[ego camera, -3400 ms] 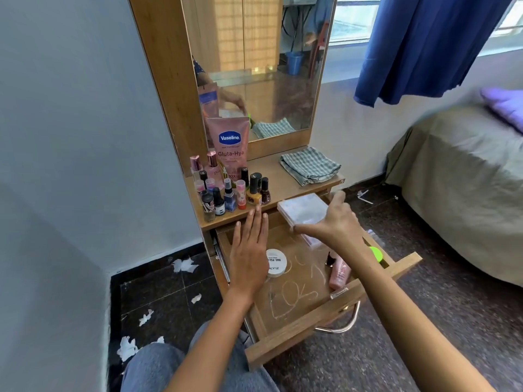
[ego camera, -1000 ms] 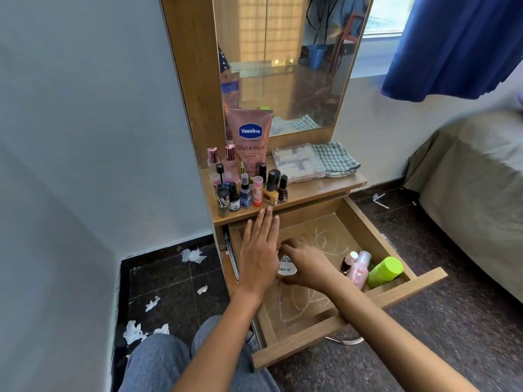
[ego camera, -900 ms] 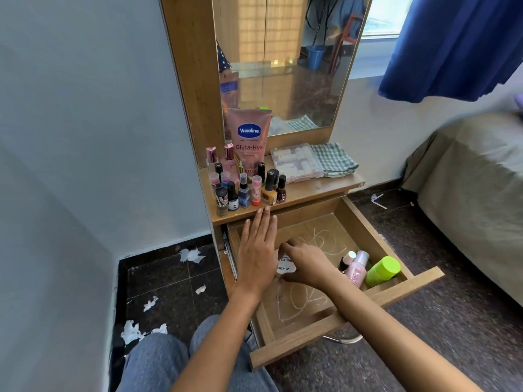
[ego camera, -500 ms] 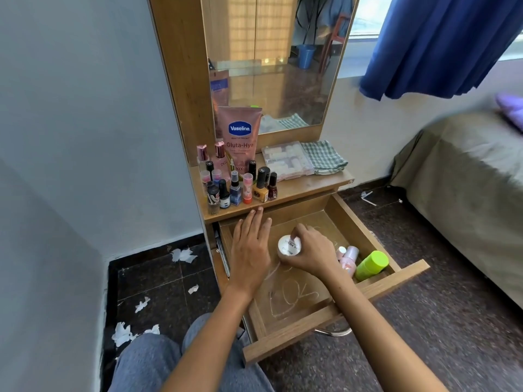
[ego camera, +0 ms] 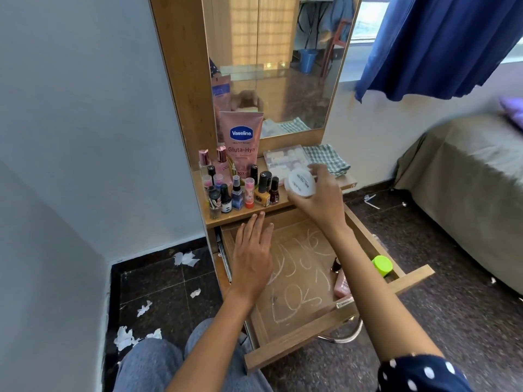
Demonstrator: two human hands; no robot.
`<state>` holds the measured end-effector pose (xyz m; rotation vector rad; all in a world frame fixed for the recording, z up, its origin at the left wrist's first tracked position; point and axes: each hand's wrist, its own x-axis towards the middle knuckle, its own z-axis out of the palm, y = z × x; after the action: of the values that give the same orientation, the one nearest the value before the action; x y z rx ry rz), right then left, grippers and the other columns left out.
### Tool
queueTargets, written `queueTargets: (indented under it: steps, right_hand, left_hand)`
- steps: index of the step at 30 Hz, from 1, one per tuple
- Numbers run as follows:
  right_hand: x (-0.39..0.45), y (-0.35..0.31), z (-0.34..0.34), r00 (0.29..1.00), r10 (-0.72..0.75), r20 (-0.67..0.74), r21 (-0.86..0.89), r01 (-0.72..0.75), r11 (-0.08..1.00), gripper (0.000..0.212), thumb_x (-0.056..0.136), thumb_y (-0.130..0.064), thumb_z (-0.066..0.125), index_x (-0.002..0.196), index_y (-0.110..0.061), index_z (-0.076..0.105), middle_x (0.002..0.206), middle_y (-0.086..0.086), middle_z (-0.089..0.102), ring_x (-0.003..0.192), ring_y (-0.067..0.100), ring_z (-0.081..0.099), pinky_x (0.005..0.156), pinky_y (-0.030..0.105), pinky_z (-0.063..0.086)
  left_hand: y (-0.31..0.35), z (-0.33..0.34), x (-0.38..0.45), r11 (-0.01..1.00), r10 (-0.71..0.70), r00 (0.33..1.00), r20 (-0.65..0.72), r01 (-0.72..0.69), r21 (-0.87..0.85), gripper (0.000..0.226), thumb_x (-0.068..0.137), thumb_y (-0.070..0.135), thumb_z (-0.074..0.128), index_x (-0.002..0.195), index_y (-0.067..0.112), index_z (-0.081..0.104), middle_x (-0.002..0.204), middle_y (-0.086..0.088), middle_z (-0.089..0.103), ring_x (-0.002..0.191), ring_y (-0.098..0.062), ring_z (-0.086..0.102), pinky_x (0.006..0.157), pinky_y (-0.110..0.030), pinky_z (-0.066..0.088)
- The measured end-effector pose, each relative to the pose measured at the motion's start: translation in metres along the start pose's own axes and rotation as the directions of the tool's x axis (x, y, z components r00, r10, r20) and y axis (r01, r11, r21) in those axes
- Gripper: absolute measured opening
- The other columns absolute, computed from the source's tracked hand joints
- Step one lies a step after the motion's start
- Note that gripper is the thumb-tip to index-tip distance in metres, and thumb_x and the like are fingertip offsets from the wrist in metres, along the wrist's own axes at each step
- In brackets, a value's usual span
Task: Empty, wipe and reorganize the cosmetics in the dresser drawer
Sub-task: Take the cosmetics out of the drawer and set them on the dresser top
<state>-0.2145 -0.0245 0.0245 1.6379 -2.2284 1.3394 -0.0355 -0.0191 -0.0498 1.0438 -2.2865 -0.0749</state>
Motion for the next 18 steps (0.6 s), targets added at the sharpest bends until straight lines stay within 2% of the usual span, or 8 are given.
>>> queueTargets:
  steps: [2, 4, 8, 11, 13, 14, 16, 18]
  right_hand:
    - [0.022, -0.002, 0.007, 1.0, -0.01, 0.009, -0.024, 0.01, 1.0, 0.059, 0.07, -0.038, 0.082, 0.109, -0.007, 0.051, 0.101, 0.008, 0.06, 0.088, 0.016, 0.052, 0.062, 0.02, 0.038]
    - [0.038, 0.0, 0.015, 0.999, -0.026, 0.036, -0.046, 0.027, 0.999, 0.049, 0.071, -0.035, 0.082, 0.1, -0.007, 0.054, 0.099, 0.01, 0.06, 0.089, 0.018, 0.053, 0.06, 0.02, 0.033]
    - [0.047, 0.004, 0.032, 0.994, -0.047, 0.103, -0.094, 0.057, 0.994, 0.035, 0.074, -0.032, 0.081, 0.085, -0.009, 0.057, 0.1, 0.009, 0.063, 0.087, 0.019, 0.056, 0.069, 0.024, 0.033]
    - [0.044, 0.004, 0.036, 0.988, -0.055, 0.144, -0.051, 0.063, 0.997, 0.027, 0.083, -0.029, 0.073, 0.095, -0.007, 0.064, 0.118, 0.012, 0.065, 0.103, 0.027, 0.063, 0.081, 0.022, 0.04]
    - [0.033, 0.005, 0.031, 0.986, -0.081, 0.146, -0.022, 0.085, 0.996, 0.024, 0.09, -0.024, 0.065, 0.107, -0.008, 0.068, 0.139, 0.014, 0.053, 0.117, 0.029, 0.059, 0.096, 0.028, 0.041]
    - [0.025, 0.005, 0.027, 0.988, -0.089, 0.129, -0.012, 0.091, 0.996, 0.023, 0.092, -0.022, 0.063, 0.111, -0.009, 0.067, 0.143, 0.013, 0.049, 0.122, 0.028, 0.056, 0.099, 0.031, 0.041]
    - [0.0, 0.006, 0.014, 0.994, -0.094, 0.058, -0.017, 0.095, 0.995, 0.022, 0.092, -0.019, 0.061, 0.113, -0.012, 0.067, 0.14, 0.01, 0.053, 0.123, 0.024, 0.055, 0.099, 0.032, 0.043]
    - [-0.032, 0.009, 0.0, 0.996, -0.085, -0.011, -0.061, 0.084, 0.995, 0.018, 0.092, -0.017, 0.061, 0.108, -0.014, 0.067, 0.129, 0.005, 0.06, 0.114, 0.018, 0.059, 0.094, 0.026, 0.046]
  left_hand:
    - [0.0, 0.0, 0.0, 1.0, -0.002, 1.0, 0.003, 0.002, -0.005, 0.044, 0.08, -0.004, 0.063, 0.123, 0.005, 0.059, 0.14, -0.017, 0.048, 0.133, -0.03, 0.041, 0.113, -0.043, 0.023]
    - [-0.001, 0.0, 0.0, 1.0, -0.005, 1.0, 0.001, 0.005, -0.015, 0.043, 0.081, -0.002, 0.062, 0.124, 0.005, 0.059, 0.14, -0.017, 0.048, 0.134, -0.029, 0.041, 0.113, -0.043, 0.023]
    - [-0.002, 0.002, -0.001, 0.999, -0.007, 1.0, -0.007, 0.007, -0.043, 0.042, 0.084, 0.0, 0.06, 0.125, 0.006, 0.058, 0.141, -0.015, 0.047, 0.135, -0.027, 0.038, 0.113, -0.043, 0.024]
    - [-0.003, 0.004, -0.001, 0.999, 0.004, 1.0, -0.014, -0.005, -0.047, 0.042, 0.085, 0.0, 0.059, 0.127, 0.007, 0.057, 0.143, -0.013, 0.046, 0.136, -0.026, 0.037, 0.114, -0.043, 0.023]
    - [-0.003, 0.004, -0.002, 0.999, 0.014, 1.0, -0.019, -0.015, -0.043, 0.04, 0.088, 0.002, 0.055, 0.127, 0.007, 0.056, 0.143, -0.012, 0.046, 0.136, -0.025, 0.037, 0.115, -0.043, 0.024]
    - [-0.003, 0.004, -0.001, 0.999, 0.02, 1.0, -0.023, -0.021, -0.041, 0.04, 0.088, 0.003, 0.053, 0.127, 0.007, 0.056, 0.143, -0.012, 0.046, 0.136, -0.025, 0.037, 0.114, -0.043, 0.025]
    - [-0.003, 0.003, -0.001, 0.999, 0.03, 0.999, -0.031, -0.031, -0.036, 0.039, 0.088, 0.005, 0.052, 0.126, 0.007, 0.057, 0.141, -0.012, 0.048, 0.134, -0.025, 0.04, 0.113, -0.044, 0.027]
    - [-0.002, 0.003, 0.0, 0.999, 0.047, 0.998, -0.042, -0.048, -0.025, 0.036, 0.088, 0.007, 0.051, 0.123, 0.007, 0.059, 0.139, -0.012, 0.051, 0.132, -0.025, 0.044, 0.112, -0.044, 0.029]
